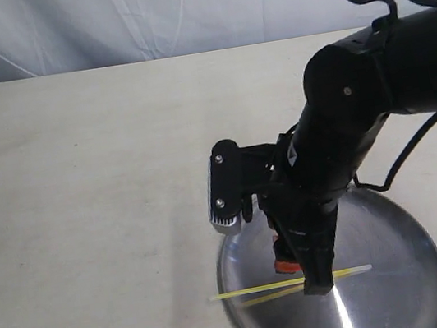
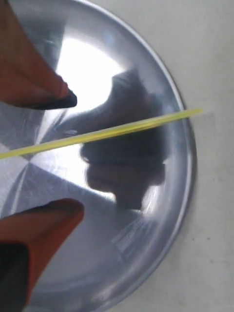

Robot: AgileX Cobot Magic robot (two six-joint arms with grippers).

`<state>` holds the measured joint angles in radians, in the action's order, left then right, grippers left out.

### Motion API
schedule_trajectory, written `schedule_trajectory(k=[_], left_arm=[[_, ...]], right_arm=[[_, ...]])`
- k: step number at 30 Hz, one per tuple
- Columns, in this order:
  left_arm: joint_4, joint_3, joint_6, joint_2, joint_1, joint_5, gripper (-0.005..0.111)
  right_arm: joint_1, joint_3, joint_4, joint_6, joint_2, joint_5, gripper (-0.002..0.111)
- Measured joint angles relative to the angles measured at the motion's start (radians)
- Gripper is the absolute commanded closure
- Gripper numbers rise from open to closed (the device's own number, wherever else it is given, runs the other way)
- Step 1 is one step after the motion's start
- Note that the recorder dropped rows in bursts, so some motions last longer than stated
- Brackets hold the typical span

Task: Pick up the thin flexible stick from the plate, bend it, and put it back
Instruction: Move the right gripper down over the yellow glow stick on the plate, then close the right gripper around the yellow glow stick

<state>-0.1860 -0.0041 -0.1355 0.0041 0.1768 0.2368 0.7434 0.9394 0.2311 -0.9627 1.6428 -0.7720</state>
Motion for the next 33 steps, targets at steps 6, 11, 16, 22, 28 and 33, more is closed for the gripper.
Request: schedule_trajectory(k=[6, 11, 16, 22, 28, 33], left_arm=[[0.000, 0.000, 0.000, 0.000, 0.000, 0.000, 0.107], [0.000, 0.000, 0.000, 0.000, 0.000, 0.000, 0.107], [0.000, 0.000, 0.000, 0.000, 0.000, 0.000, 0.107], [0.000, 0.000, 0.000, 0.000, 0.000, 0.000, 0.107], [0.000, 0.000, 0.000, 0.000, 0.000, 0.000, 0.107], [0.000, 0.000, 0.000, 0.000, 0.000, 0.000, 0.107]], right_arm=[[0.061, 0.000, 0.006, 0.000, 0.070, 0.063, 0.052], [0.102, 0.000, 0.012, 0.000, 0.118, 0.104, 0.052], [0.105, 0.000, 0.025, 0.000, 0.150, 0.164, 0.052], [0.105, 0.000, 0.045, 0.000, 0.172, 0.183, 0.052], [0.105, 0.000, 0.062, 0.000, 0.180, 0.191, 0.052], [0.107, 0.000, 0.064, 0.000, 0.180, 0.191, 0.052]])
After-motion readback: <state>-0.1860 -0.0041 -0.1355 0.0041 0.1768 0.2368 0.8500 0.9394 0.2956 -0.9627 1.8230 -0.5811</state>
